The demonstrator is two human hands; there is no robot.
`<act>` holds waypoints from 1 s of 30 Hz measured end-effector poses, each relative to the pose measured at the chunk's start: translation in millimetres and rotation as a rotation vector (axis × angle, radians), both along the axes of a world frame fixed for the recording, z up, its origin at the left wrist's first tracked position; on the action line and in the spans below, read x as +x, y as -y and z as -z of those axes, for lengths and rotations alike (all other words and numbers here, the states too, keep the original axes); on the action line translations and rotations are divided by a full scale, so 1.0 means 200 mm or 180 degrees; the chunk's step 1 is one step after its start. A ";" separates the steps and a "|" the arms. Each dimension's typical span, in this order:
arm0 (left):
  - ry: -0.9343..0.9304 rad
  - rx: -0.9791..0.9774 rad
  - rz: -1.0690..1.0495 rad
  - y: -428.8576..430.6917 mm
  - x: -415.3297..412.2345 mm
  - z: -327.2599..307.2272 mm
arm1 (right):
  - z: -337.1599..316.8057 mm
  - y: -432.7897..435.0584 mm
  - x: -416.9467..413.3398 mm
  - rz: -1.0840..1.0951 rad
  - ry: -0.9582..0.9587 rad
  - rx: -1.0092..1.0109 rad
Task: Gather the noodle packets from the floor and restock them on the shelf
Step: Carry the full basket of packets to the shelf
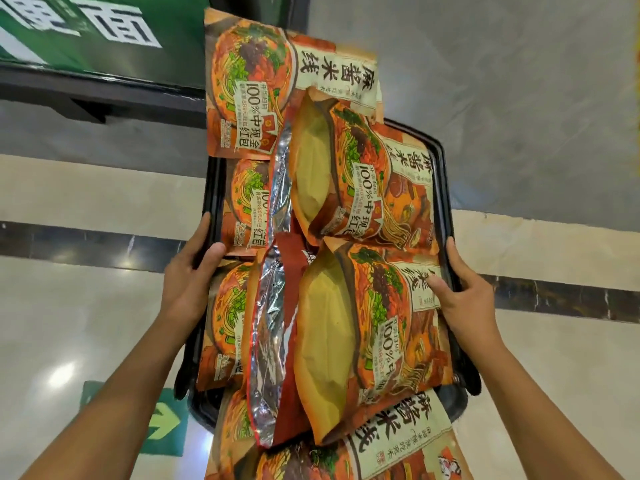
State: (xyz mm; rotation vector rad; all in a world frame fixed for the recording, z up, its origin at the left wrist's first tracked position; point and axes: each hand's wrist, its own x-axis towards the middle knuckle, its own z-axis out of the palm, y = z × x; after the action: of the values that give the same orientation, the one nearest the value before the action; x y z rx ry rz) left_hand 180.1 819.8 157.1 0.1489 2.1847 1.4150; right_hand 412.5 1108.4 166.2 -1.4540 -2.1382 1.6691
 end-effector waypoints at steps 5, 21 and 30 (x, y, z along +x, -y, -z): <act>-0.0117 -0.0011 -0.0266 0.22 -0.03 -0.03 | 0.00 0.11 -0.14 -0.0169 -0.0103 -0.0023; -0.0402 -0.0216 -0.1518 1.18 -0.24 -0.76 | -0.66 0.75 -1.09 -0.1724 -0.0144 0.0466; -0.0390 -0.0395 -0.2465 1.78 -0.40 -1.12 | -1.05 1.35 -1.79 -0.2631 -0.0440 0.0214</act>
State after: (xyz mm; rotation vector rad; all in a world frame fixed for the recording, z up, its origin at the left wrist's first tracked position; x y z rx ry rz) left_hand 101.0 464.5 381.2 -0.7492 2.5539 1.6644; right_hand 53.5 838.2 375.8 -0.3939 -2.8710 1.7683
